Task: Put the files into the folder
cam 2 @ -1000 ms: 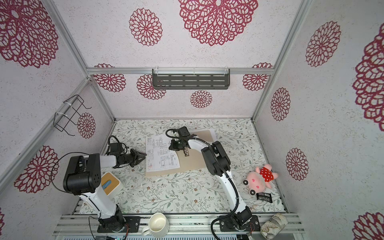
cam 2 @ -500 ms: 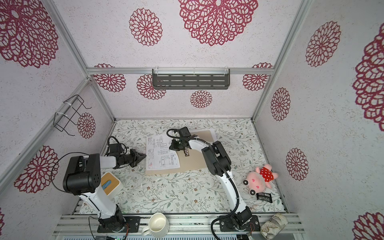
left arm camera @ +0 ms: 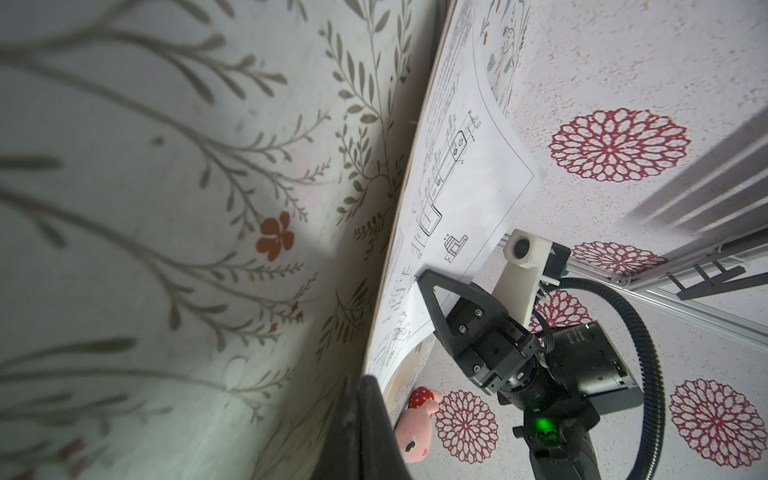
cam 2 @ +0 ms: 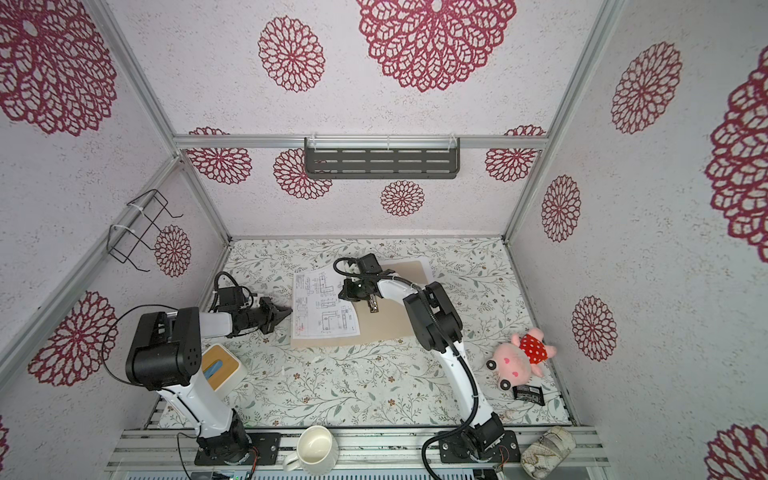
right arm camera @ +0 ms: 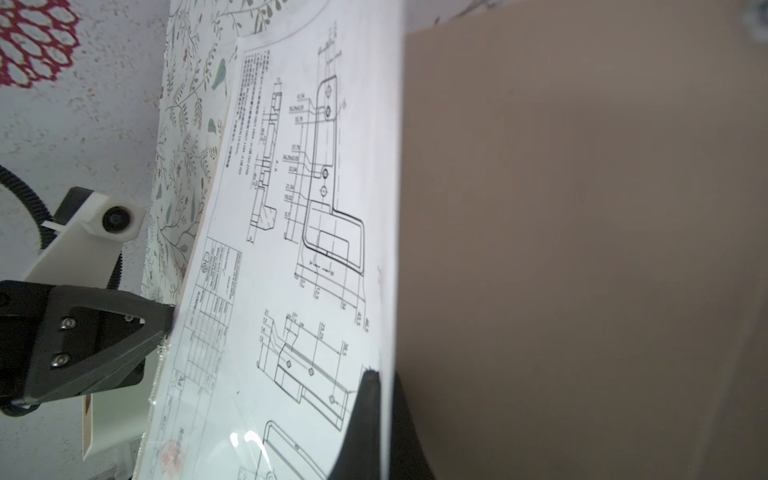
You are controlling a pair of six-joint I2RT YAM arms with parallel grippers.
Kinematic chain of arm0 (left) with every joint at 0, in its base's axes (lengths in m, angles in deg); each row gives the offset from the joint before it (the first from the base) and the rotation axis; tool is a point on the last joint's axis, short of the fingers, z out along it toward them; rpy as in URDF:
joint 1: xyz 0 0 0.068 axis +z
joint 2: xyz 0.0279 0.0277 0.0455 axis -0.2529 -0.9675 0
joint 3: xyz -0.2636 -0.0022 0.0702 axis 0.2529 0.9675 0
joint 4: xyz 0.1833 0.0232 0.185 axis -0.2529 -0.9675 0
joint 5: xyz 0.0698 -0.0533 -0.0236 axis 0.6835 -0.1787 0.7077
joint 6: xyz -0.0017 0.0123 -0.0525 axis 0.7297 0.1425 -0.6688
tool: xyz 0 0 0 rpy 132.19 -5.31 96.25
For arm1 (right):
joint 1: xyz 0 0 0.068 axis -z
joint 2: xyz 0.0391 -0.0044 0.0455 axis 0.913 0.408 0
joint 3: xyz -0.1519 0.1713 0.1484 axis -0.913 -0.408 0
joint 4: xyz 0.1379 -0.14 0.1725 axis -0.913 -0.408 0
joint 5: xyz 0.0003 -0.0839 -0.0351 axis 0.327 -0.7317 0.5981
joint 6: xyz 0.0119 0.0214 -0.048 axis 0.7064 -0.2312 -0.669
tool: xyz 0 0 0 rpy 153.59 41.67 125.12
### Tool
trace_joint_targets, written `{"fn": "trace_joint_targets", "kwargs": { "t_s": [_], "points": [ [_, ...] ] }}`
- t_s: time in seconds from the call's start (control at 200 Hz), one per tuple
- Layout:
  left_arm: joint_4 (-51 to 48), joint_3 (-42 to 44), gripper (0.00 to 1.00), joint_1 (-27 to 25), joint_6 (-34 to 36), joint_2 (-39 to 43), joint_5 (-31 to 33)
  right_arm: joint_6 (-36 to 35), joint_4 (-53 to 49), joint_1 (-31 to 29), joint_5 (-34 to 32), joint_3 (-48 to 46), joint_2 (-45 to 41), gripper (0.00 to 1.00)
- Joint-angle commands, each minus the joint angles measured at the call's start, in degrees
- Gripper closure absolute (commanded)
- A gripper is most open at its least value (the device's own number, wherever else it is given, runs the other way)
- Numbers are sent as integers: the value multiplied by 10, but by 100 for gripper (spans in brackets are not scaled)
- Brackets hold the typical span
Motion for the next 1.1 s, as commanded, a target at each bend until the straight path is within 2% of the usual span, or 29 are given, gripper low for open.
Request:
{"fn": "trace_joint_targets", "kwargs": {
  "t_s": [0.0, 0.35, 0.5, 0.761, 0.961, 1.096],
  "points": [
    [20, 5, 96, 3, 1, 8, -15, -8, -19, 1, 6, -20, -31, 100],
    [-14, -22, 97, 8, 40, -6, -25, -48, -43, 11, 28, -6, -39, 100],
    [-29, -36, 97, 9, 55, -15, -29, -79, -79, 15, 28, 24, -25, 100],
    [-40, -54, 98, 10, 71, -31, -38, -90, -114, 22, 33, 82, 4, 100],
    [-53, -77, 98, 11, 84, -49, -40, -138, -163, 26, 25, 125, 25, 100],
    [-53, -89, 98, 11, 86, -56, -37, -131, -171, 26, 39, 136, 34, 100]
  ]
}}
